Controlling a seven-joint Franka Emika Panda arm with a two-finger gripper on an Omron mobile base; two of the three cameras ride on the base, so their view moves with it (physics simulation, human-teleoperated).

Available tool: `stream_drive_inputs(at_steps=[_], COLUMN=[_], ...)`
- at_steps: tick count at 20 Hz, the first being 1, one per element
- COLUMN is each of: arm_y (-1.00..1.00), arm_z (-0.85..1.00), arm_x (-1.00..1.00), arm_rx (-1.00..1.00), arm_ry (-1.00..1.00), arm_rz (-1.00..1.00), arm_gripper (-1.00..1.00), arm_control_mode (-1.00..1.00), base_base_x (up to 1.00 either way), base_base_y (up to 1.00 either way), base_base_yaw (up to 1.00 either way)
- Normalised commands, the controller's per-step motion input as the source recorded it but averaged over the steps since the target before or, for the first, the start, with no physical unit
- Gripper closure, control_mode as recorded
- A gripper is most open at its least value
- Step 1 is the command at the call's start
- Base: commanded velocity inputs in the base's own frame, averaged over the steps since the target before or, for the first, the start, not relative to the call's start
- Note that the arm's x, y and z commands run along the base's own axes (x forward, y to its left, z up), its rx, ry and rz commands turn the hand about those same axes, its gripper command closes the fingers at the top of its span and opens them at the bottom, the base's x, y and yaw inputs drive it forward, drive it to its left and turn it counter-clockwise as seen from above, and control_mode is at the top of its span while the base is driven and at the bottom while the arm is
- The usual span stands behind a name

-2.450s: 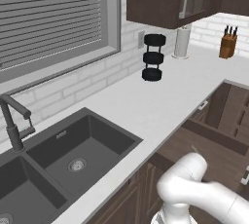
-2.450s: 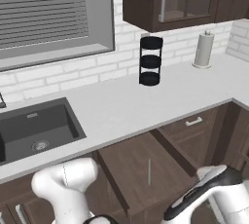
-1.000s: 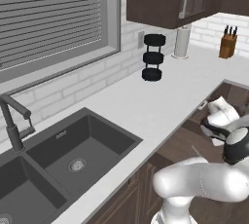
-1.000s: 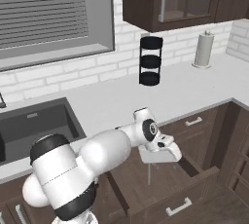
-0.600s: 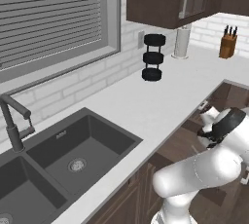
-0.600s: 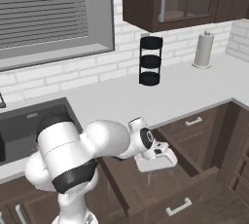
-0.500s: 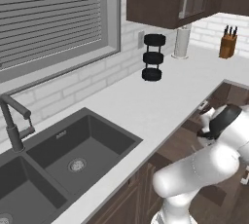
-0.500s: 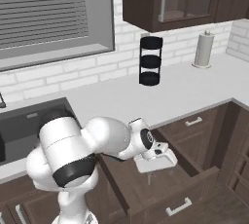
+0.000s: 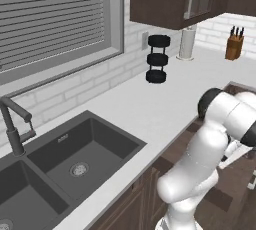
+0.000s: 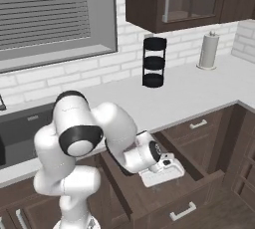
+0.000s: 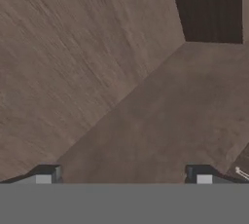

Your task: Take a straw from the drawer in front and place it inside the glass cup on the dining counter.

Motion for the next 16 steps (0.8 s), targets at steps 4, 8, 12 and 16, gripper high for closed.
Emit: stream_drive_inputs(at_steps=[4, 8, 12, 16], arm_y=[-0.40, -0.46, -0.50, -0.52], arm_z=[-0.27, -0.06, 0.00, 0.00], arm_x=[-0.22, -0.33, -0.46, -0.56], arm_rx=[0.11, 0.12, 0.11, 0.12], arm_ry=[0.07, 0.05, 0.06, 0.08], arm_rz=[0.04, 0.00, 0.00, 0.00], arm_gripper=[-1.00, -1.00, -1.00, -1.00], arm_control_mode=[-1.00, -1.00, -1.00, -1.00], base_base_x=[0.00, 0.00, 0.00, 0.00], base_base_y=[0.00, 0.00, 0.00, 0.00], base_base_yaw=[0.00, 0.00, 0.00, 0.00])
